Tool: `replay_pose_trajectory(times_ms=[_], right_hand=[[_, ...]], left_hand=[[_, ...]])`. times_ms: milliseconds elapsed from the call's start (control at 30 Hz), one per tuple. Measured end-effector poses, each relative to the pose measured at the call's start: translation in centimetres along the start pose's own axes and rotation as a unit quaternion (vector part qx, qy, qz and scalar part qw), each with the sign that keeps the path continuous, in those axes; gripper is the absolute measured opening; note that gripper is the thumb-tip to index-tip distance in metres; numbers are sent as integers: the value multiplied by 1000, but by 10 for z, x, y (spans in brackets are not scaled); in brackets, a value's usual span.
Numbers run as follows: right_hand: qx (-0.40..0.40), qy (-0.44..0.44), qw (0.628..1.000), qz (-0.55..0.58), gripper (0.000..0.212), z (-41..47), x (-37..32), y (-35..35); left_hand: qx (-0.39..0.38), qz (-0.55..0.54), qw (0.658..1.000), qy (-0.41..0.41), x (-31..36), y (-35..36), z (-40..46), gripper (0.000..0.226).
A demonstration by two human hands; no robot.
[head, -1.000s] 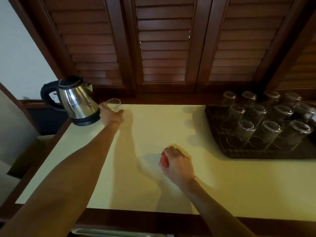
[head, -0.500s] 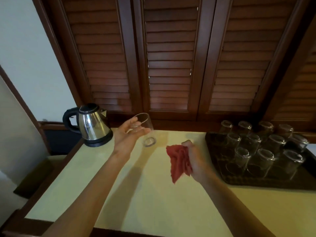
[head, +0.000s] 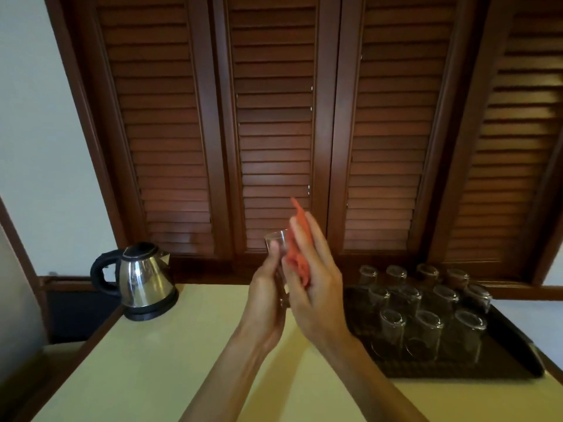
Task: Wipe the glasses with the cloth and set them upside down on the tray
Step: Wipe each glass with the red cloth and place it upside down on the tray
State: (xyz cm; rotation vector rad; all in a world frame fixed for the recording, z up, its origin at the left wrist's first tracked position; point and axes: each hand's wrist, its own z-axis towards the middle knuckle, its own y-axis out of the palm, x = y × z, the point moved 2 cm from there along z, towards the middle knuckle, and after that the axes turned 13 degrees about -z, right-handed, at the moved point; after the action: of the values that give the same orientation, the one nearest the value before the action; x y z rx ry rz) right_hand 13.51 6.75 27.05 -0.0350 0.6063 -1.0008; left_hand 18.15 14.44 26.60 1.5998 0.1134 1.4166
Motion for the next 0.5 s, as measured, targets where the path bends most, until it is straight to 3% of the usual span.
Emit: replay_pose_trajectory(times_ms=[167,300,400,500], right_hand=[[-45,-72,994,-67,49,-41,-4,2],[1,11,1000,10,48,-13,0,-11],[-45,-73,995,-50,47,-38,-7,-3],[-20,-41,999,11,48,-50,0,-9]], left_hand=[[26,-48,998,-6,10,-6,7,65],[22,32,999,9,-6,-7,-1,54],[17,-31,999,10,1,-7,0,50],[-1,8,999,47,12,-5,0,57]])
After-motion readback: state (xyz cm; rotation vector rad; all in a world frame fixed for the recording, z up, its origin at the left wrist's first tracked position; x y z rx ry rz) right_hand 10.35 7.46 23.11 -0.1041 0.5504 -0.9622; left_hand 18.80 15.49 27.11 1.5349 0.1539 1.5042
